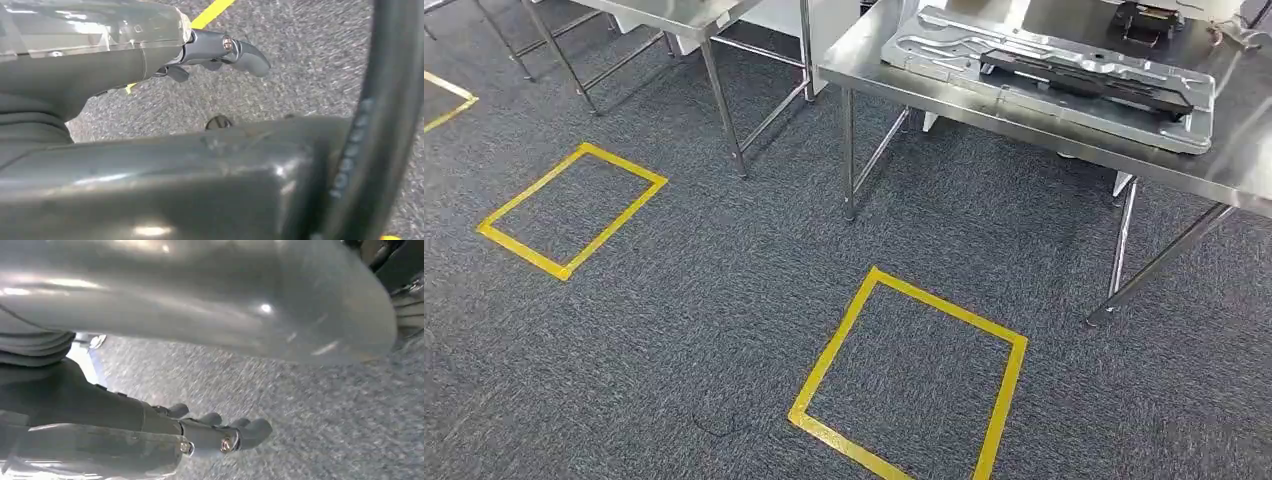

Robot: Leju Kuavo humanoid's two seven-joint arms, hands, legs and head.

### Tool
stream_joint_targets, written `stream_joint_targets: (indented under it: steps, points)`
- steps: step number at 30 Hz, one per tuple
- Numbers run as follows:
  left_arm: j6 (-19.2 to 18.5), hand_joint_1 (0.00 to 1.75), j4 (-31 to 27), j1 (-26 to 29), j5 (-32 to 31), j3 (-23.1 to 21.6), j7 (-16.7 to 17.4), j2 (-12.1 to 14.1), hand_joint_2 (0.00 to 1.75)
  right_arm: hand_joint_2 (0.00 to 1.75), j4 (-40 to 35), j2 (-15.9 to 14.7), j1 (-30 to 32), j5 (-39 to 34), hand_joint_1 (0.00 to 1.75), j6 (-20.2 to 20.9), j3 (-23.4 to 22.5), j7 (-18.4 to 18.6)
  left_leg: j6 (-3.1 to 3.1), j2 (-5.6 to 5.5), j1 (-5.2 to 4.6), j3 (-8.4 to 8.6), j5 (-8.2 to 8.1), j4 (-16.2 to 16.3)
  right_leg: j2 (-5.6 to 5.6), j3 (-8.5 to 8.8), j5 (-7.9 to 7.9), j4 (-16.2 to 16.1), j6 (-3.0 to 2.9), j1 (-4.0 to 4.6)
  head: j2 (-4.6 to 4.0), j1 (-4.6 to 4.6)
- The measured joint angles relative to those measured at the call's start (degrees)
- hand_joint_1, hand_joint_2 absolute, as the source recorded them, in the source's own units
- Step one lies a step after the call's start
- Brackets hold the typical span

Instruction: Take the parts from the cabinet and place them on the table.

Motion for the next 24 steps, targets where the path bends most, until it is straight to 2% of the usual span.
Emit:
stream_joint_targets:
  steps: [1, 2, 3, 4, 5, 6, 7, 8, 9, 10, 11, 12, 13, 15, 16, 17, 18, 19, 20, 21, 22, 23, 24]
  points:
    - [0.1, 0.00, 0.0, 0.0, 0.1, 0.0, 0.1, 0.3, 0.00, 0.00, 0.0, 0.1, -0.1, 0.2, 0.00, 0.2, 0.1, -0.1, -0.20, 0.62, 0.00, 0.07, -0.24, 0.5, -1.03, 0.20, 0.40, -0.6, -0.63, -0.74, 0.00, -0.02]
    - [0.2, 0.00, 0.0, 0.0, 0.3, 0.0, 0.2, 0.2, 0.00, 0.00, 0.0, 0.0, 0.1, 0.4, 0.00, 0.4, 0.2, -0.1, -0.58, 3.47, -0.24, -0.47, -1.34, 1.9, -1.55, 0.37, 0.39, -0.8, -0.74, -0.71, 0.00, -0.06]
    - [0.2, 0.00, 0.0, -0.1, 0.4, 0.0, 0.4, 0.2, 0.00, 0.00, 0.0, 0.0, 0.3, 0.5, 0.00, 0.6, 0.2, -0.3, -0.86, 5.16, -0.08, -2.15, -3.63, 5.3, -2.45, 0.38, 0.32, -0.8, -1.32, -0.64, 0.00, -0.07]
    - [0.2, 0.00, 0.0, -0.2, 0.5, 0.0, 0.6, 0.2, 0.00, 0.00, 0.0, 0.0, 0.4, 0.7, 0.00, 0.7, 0.2, -0.3, -1.16, 5.99, 0.12, -4.27, -5.93, 9.7, -3.27, 0.39, 0.27, -0.8, -1.37, -0.51, 0.00, -0.09]
    - [0.2, 0.00, 0.0, -0.3, 0.6, 0.0, 0.8, 0.2, 0.00, 0.00, 0.0, 0.0, 0.5, 0.9, 0.00, 0.9, 0.2, -0.3, -1.41, 6.33, 0.32, -6.43, -7.79, 14.1, -4.12, 0.37, 0.20, -0.8, -1.41, -0.39, 0.00, -0.07]
    - [0.2, 0.00, 0.0, -0.3, 0.9, 0.0, 1.1, 0.3, 0.00, 0.00, 0.0, 0.0, 0.5, 1.0, 0.00, 1.0, 0.2, -0.3, -1.68, 6.55, 0.46, -8.05, -8.57, 17.4, -4.97, 0.36, 0.13, -0.8, -1.43, -0.36, 0.00, -0.09]
    - [0.3, 0.00, 0.0, -0.2, 1.0, 0.0, 1.2, 0.3, 0.00, 0.00, 0.0, 0.0, 0.5, 1.2, 0.00, 1.0, 0.2, -0.3, -1.77, 6.74, 0.51, -8.10, -7.92, 17.7, -5.68, 0.45, 0.04, -0.8, -1.33, -0.37, 0.00, -0.09]
    - [0.4, 0.00, 0.0, 0.0, 1.0, 0.1, 1.3, 0.4, 0.00, 0.00, 0.0, 0.0, 0.5, 1.2, 0.00, 1.0, 0.3, -0.3, -1.78, 6.90, 0.52, -6.93, -6.24, 15.4, -6.35, 0.58, -0.08, -0.8, -1.25, -0.40, 0.00, -0.09]
    - [0.4, 0.00, 0.0, 0.0, 1.1, 0.1, 1.3, 0.4, 0.00, 0.00, 0.0, 0.0, 0.4, 1.3, 0.00, 1.0, 0.3, -0.3, -1.68, 7.31, 0.53, -4.52, -3.77, 10.8, -7.05, 0.83, -0.23, -0.8, -1.05, -0.44, 0.00, -0.09]
    - [0.5, 0.00, 0.0, 0.0, 1.1, 0.0, 1.3, 0.5, 0.00, 0.00, 0.0, 0.0, 0.4, 1.4, 0.00, 1.0, 0.4, -0.3, -1.46, 8.36, 0.51, -1.53, -1.30, 5.3, -7.74, 1.15, -0.41, -0.8, -0.87, -0.45, 0.00, -0.09]
    - [0.6, 0.00, 0.0, -0.1, 1.1, 0.0, 1.3, 0.5, 0.00, 0.00, 0.0, 0.0, 0.4, 1.4, 0.00, 1.0, 0.5, -0.3, -1.07, 10.88, 0.30, 0.71, -0.28, 1.0, -8.31, 1.44, -0.60, -0.8, -0.58, -0.33, 0.00, -0.09]
    - [0.6, 0.00, 0.0, -0.3, 1.1, 0.0, 1.3, 0.6, 0.00, 0.00, 0.0, 0.0, 0.5, 1.4, 0.00, 1.0, 0.5, -0.3, -0.59, 11.33, -0.29, 0.90, -0.72, 0.3, -8.81, 1.47, -0.89, -0.6, -0.10, 0.11, 0.00, -0.09]
    - [0.6, 0.00, 0.0, -0.3, 1.1, 0.0, 1.3, 0.6, 0.00, 0.00, 0.0, 0.0, 0.4, 1.4, 0.00, 1.0, 0.5, -0.3, -0.13, 10.43, -0.27, 0.65, -0.63, 0.4, -9.30, 1.59, -0.86, -0.8, 0.15, 0.07, 0.00, -0.09]
    - [0.7, 0.00, 0.0, 0.1, 1.2, 0.1, 1.3, 0.6, 0.00, 0.00, 0.0, 0.0, -0.1, 1.4, 0.00, 1.0, 0.6, -0.3, 0.35, 9.43, -0.42, 0.26, -0.65, 0.4, -10.20, 2.06, -0.83, -1.1, 0.70, 0.10, 0.00, -0.09]
    - [0.7, 0.00, 0.0, 0.1, 1.2, 0.1, 1.3, 0.6, 0.00, 0.00, 0.0, 0.0, -0.4, 1.4, 0.00, 1.0, 0.6, -0.3, 0.89, 8.81, -0.14, 0.61, -0.29, -0.3, -10.54, 2.37, -1.06, -1.2, 1.17, 0.11, 0.00, -0.07]
    - [0.7, 0.00, 0.0, 0.1, 1.2, 0.1, 1.3, 0.6, 0.00, 0.00, 0.0, 0.0, -0.3, 1.4, 0.00, 1.0, 0.6, -0.3, 1.29, 8.36, 0.14, 1.09, 0.08, -0.6, -8.02, 2.25, -1.93, -0.1, 1.52, -0.27, 0.00, -0.07]
    - [0.8, 0.00, 0.0, 0.0, 1.4, 0.2, 1.5, 0.6, 0.00, 0.00, 0.1, -0.1, -0.1, 1.5, 0.00, 1.0, 0.6, -0.3, 1.67, 7.82, 0.17, 0.96, 0.22, -0.7, -5.30, 0.79, -4.08, 2.7, 1.45, -0.21, 0.00, -0.07]
    - [0.8, 0.00, 0.0, -0.1, 1.5, 0.2, 1.7, 0.6, 0.00, 0.00, 0.1, -0.1, 0.0, 1.6, 0.00, 1.0, 0.6, -0.3, 1.85, 7.25, 0.14, 0.81, 0.33, -0.7, -4.02, -1.30, -6.45, 7.0, 1.42, -0.21, 0.00, -0.07]
    - [1.0, 0.00, 0.0, -0.2, 1.5, 0.3, 1.9, 0.6, 0.00, 0.00, 0.1, -0.1, 0.1, 1.8, 0.00, 1.0, 0.6, -0.3, 1.95, 6.55, -0.01, 0.73, 0.38, -0.7, -3.48, -3.71, -8.52, 11.8, 1.40, -0.22, 0.00, -0.07]
    - [1.0, 0.00, 0.0, -0.2, 1.6, 0.4, 2.0, 0.7, 0.00, 0.00, 0.1, -0.1, 0.2, 1.9, 0.00, 1.0, 0.6, -0.3, 2.03, 5.80, -0.12, 0.66, 0.36, -0.6, -3.32, -5.66, -9.55, 15.4, 1.38, -0.22, 0.00, -0.07]
    - [1.2, 0.00, 0.0, -0.2, 1.7, 0.4, 2.1, 0.8, 0.00, 0.00, 0.1, -0.1, 0.3, 2.1, 0.00, 1.0, 0.6, -0.3, 2.02, 4.91, -0.21, 0.70, 0.36, -0.6, -3.28, -6.52, -9.05, 16.6, 1.32, -0.24, 0.00, -0.07]
    - [1.4, 0.00, 0.0, -0.2, 1.7, 0.5, 2.3, 0.9, 0.00, 0.00, 0.1, -0.1, 0.4, 2.1, 0.00, 1.0, 0.6, -0.3, 2.01, 4.08, -0.25, 0.80, 0.35, -0.5, -3.22, -6.04, -7.08, 14.9, 1.22, -0.23, 0.00, -0.07]
    - [1.7, 0.00, 0.0, -0.1, 2.0, 0.5, 2.4, 0.9, 0.00, 0.00, 0.1, -0.1, 0.4, 2.3, 0.00, 1.0, 0.6, -0.3, 1.97, 3.28, -0.26, 0.85, 0.32, -0.4, -2.99, -4.68, -4.54, 11.5, 1.07, -0.23, 0.00, -0.07]
